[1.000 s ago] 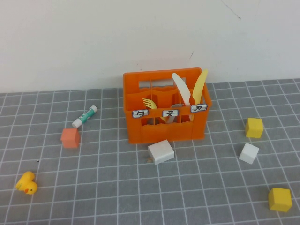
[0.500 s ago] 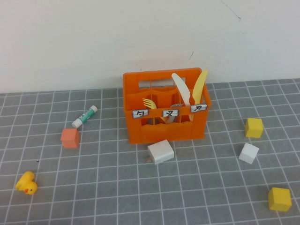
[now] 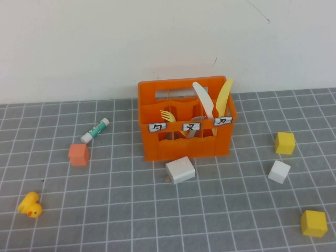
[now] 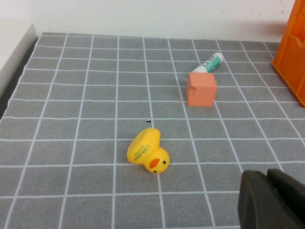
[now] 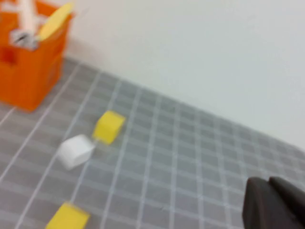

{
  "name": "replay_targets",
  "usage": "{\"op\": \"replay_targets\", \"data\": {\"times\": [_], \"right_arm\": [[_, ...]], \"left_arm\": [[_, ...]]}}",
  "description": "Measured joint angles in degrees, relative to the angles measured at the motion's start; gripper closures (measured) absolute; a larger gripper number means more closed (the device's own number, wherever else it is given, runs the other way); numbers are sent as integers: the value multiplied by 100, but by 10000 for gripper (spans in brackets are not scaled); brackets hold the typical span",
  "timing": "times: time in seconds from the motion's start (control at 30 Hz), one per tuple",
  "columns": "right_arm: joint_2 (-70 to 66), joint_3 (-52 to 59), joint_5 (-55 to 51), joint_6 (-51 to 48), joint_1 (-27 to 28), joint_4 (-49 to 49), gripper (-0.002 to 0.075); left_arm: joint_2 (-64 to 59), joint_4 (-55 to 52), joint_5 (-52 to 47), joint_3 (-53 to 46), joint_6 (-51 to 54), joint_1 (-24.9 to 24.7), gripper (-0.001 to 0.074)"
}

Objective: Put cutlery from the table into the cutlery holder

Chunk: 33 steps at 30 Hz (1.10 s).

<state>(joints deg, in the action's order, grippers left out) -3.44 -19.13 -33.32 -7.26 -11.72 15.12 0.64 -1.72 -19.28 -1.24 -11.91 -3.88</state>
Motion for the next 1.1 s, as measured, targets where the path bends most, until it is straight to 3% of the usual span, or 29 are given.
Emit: {"op": "replay_targets", "data": {"times": [0.33, 0.57, 0.73, 1.1], "right_arm": [[14, 584, 1492, 135, 1134, 229, 727], [381, 1478, 1865, 172, 1998, 243, 727], [417, 2031, 1877, 509, 2064, 243, 727], [425, 2060, 1349, 726, 2064, 274, 727]], "left_arm": [[0, 0, 0, 0, 0, 0, 736], [0, 0, 0, 0, 0, 0, 736], [0, 0, 0, 0, -25, 0, 736], [0, 0, 0, 0, -38, 0, 736]]}}
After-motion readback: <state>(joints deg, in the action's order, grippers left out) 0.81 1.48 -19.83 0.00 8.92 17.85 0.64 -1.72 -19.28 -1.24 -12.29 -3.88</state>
